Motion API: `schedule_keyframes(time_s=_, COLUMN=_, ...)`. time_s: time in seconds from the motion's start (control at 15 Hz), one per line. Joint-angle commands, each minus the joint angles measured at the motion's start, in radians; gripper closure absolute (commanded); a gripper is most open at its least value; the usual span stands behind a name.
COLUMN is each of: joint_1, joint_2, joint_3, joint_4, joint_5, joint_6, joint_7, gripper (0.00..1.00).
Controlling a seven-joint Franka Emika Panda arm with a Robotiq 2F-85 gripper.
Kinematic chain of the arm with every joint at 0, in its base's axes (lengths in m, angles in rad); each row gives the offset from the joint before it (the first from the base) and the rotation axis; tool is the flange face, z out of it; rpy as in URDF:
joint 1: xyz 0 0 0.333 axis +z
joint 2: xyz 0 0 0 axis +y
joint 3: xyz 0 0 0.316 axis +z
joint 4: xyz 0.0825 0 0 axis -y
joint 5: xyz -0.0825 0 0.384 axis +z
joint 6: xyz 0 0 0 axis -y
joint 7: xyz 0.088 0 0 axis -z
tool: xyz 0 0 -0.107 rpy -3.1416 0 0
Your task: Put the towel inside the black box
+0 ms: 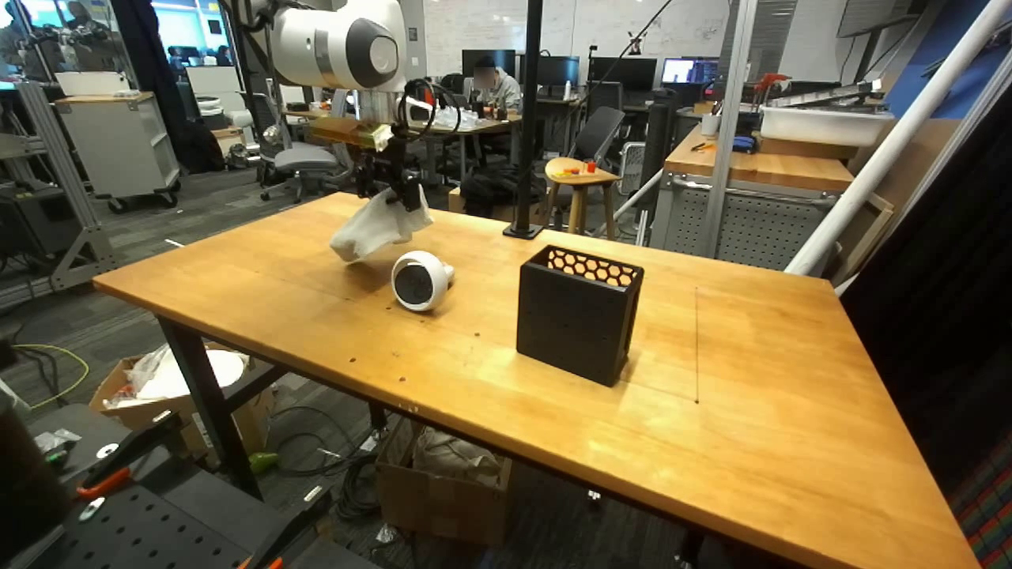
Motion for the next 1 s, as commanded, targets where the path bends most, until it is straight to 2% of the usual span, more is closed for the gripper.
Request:
schedule_keyframes(time_s=0.0, joint_1=-0.042, joint_2=-0.179, joint_3=-0.026, joint_4=-0.186, joint_5=-0.023, joint_6=0.039, joint_7=-0.034, gripper=0.98)
schedule_keyframes(time_s=0.6, joint_1=-0.199, joint_2=-0.419, joint_3=-0.108, joint_4=-0.395, joint_5=-0.053, joint_6=0.020, joint_7=-0.175, gripper=0.97)
schedule_keyframes(time_s=0.93, joint_1=-0.287, joint_2=-0.480, joint_3=-0.170, joint_4=-0.418, joint_5=-0.083, joint_6=-0.013, joint_7=-0.313, gripper=0.97)
